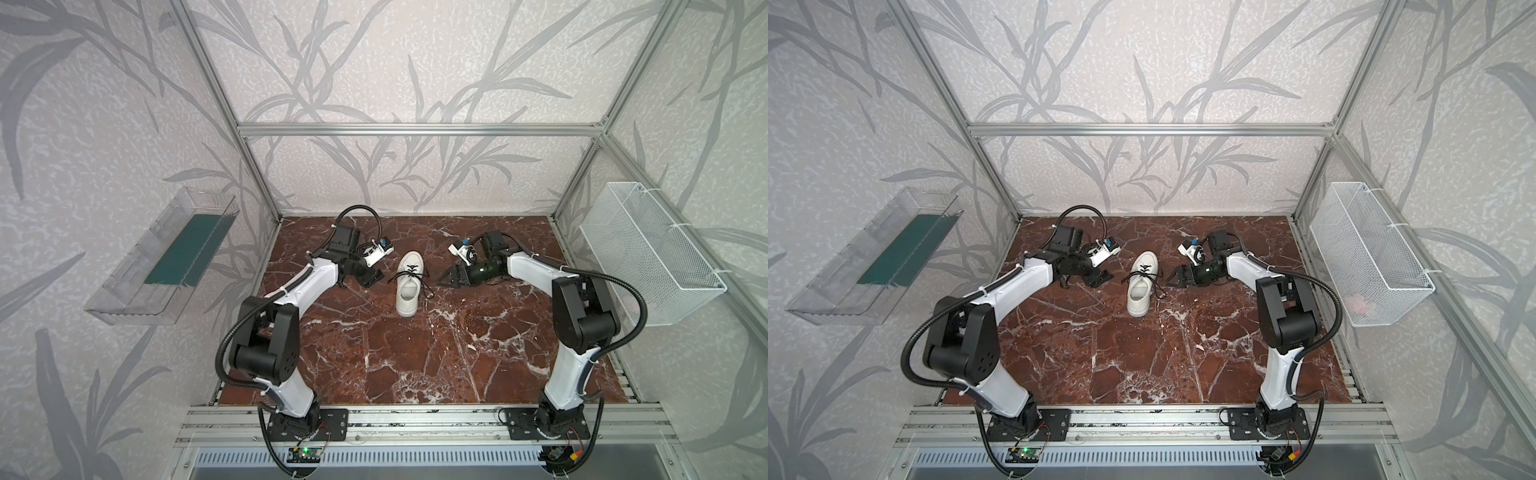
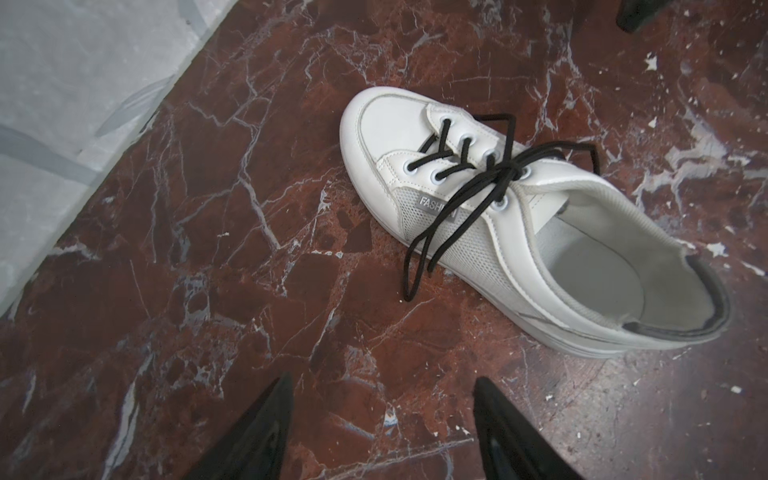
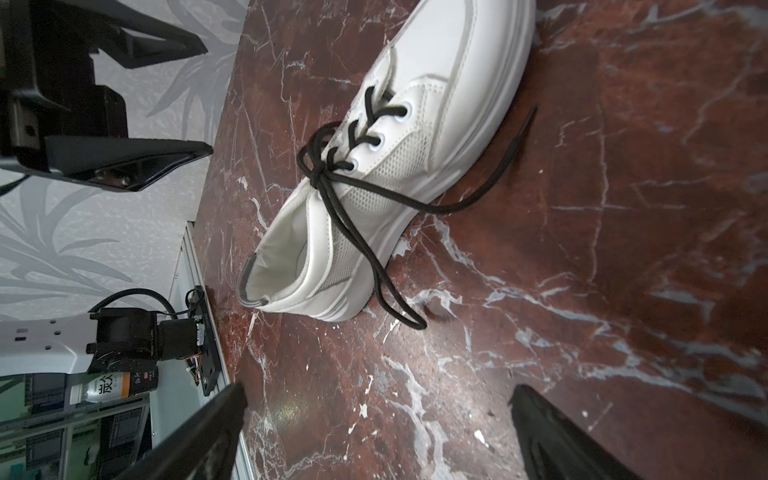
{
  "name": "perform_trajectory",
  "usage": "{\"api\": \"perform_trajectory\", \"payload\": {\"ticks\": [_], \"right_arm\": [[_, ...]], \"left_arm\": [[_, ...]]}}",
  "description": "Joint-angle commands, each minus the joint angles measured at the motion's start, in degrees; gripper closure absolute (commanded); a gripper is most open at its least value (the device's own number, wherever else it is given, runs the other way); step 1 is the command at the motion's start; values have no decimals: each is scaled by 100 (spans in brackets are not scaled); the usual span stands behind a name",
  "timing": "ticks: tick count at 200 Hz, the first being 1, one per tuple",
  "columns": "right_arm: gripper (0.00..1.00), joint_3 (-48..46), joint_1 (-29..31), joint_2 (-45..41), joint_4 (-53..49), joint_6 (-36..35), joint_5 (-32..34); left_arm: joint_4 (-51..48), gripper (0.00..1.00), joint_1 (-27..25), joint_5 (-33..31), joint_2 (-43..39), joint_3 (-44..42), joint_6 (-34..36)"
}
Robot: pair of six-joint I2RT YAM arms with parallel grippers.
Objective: Tie the shoes
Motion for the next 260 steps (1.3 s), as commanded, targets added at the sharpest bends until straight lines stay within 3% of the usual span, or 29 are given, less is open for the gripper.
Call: {"api": "perform_trajectory", "payload": {"ticks": [1,21,45,57,116,182,234,260], "right_arm": [[1,-198,-9,-328,194,123,207],[1,-494,-13,-590,486,175,383],[1,-773,-13,-839,744,230,468],[1,-777,-13,-864,710,237,437],[1,-649,-13,-688,511,221,310],[1,-607,-53,-638,426,116,310],[1,-570,-57,-533,427,100,245],[1,-570,-66,-608,422,65,289]], "left_arm": [[1707,25,53,137,-481,-664,-1321],[2374,18,103,69,-741,-1121,-2260],[2860,17,115,835,-813,-1467,-3215],[2874,18,69,840,-768,-1546,-3542],[1110,22,-492,-761,-305,-1088,-2971],[8,24,-1027,-752,470,-255,-2803],[60,28,-1336,-374,861,26,-3196],[129,26,-1311,-614,648,-79,-3191]]}}
